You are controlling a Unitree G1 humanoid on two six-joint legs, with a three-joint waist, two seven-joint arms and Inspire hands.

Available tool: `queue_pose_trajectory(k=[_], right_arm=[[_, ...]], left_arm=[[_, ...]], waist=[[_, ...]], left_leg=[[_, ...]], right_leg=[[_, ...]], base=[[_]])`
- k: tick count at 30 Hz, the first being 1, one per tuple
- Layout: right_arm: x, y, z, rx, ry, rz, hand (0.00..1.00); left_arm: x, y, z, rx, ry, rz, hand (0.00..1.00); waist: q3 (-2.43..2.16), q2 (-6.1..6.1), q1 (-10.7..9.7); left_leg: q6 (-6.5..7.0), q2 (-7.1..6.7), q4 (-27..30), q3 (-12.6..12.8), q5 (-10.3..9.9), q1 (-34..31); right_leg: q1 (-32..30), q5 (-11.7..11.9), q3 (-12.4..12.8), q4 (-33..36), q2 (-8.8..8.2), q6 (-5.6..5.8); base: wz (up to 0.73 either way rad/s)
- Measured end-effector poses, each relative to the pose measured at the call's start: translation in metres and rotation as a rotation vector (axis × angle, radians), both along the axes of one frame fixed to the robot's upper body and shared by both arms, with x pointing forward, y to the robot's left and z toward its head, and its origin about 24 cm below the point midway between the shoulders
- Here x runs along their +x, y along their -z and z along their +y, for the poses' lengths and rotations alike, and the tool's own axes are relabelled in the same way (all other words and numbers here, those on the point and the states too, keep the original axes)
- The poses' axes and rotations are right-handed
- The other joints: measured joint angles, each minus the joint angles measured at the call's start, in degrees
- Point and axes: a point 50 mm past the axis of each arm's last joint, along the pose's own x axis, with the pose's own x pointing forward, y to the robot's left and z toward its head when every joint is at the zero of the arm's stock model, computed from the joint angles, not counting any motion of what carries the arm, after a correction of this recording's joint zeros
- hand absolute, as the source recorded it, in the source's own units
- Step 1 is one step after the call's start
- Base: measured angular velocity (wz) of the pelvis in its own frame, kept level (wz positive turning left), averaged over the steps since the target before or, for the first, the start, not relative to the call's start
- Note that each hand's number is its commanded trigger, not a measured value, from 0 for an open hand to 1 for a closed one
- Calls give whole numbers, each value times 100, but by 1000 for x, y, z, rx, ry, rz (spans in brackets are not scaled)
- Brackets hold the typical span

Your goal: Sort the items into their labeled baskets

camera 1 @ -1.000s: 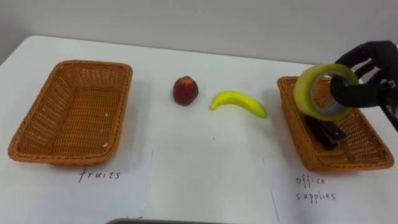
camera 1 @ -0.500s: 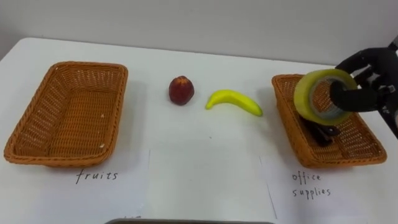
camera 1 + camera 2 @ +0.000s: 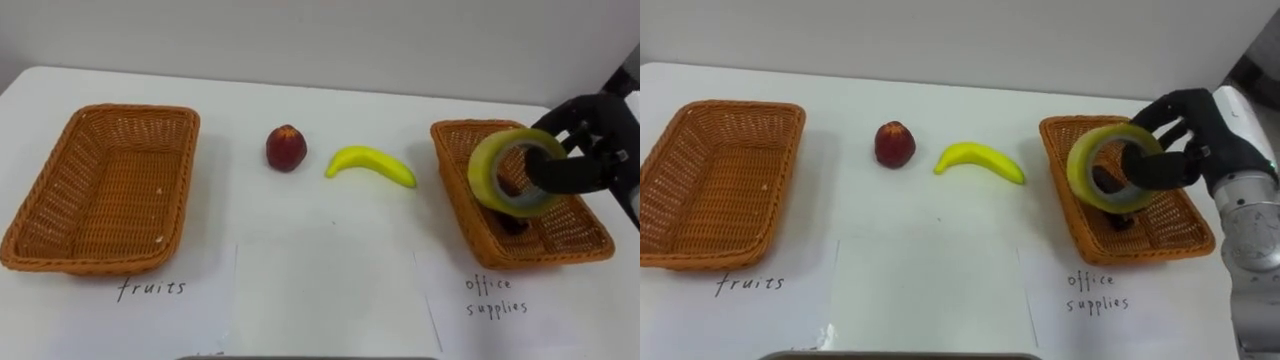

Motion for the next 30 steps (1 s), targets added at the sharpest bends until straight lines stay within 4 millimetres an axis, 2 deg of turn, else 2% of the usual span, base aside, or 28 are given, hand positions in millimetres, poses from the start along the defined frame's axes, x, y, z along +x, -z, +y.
queue_pose_trajectory(k=[2,8,30], right_arm=[[-1,8,-4,10,18,32,0],[-2,10,-5,12,22,40,0],[-3,17,-9,19,38,71,0]], left_arm=[[0,0,0,0,0,0,0],[0,0,0,1,5,2,0],[3,1,-3,-8,36,6,0]], waist=[[1,-10,5],[32,0,4],[45,28,5]], left_leg=[[0,0,0,-3,0,9],[0,0,-1,-3,0,-8],[0,-5,-2,0,0,-12]], right_leg=[[18,0,-27,-3,-13,0],[-2,-1,-28,-11,-15,1],[-8,0,-30,-7,-11,1]], base=[[4],[0],[0]])
